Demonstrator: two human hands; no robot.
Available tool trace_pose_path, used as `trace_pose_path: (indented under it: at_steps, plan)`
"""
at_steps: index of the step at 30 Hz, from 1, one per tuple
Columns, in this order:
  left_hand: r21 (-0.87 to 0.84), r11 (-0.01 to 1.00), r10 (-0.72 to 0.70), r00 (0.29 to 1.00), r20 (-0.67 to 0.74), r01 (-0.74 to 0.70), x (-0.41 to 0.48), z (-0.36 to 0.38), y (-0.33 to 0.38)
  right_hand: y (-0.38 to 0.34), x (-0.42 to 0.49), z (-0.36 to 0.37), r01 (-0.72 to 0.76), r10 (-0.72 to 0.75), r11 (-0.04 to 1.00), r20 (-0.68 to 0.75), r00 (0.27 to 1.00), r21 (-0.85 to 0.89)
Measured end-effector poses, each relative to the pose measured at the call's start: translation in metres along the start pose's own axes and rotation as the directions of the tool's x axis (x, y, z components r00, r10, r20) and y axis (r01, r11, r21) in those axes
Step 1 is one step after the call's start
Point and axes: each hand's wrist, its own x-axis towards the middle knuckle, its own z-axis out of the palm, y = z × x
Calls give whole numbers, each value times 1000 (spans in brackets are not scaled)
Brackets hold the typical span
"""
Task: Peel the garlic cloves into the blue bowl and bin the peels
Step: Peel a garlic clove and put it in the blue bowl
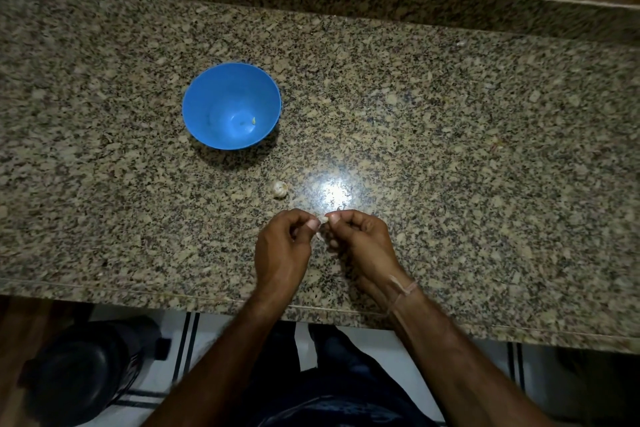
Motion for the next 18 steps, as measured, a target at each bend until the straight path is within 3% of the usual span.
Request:
trace_pose_path:
  at_steps: [5, 8, 13, 18]
  plan:
    - [-54, 991, 127, 992, 18, -126, -1, -2, 10, -1, 1, -1, -29, 28, 999, 35, 999, 27]
    - [-25, 993, 116, 993, -12, -116, 0, -2, 11, -1, -1, 1, -34, 33, 999, 34, 999, 14]
    - [-62, 998, -14, 999, -34, 12, 3, -2, 8, -1, -5, -2, 151, -147, 987, 72, 987, -54]
    - [4, 1000, -24, 1000, -10, 24, 2, -2, 7, -6, -4, -1, 275, -258, 934, 102, 961, -227]
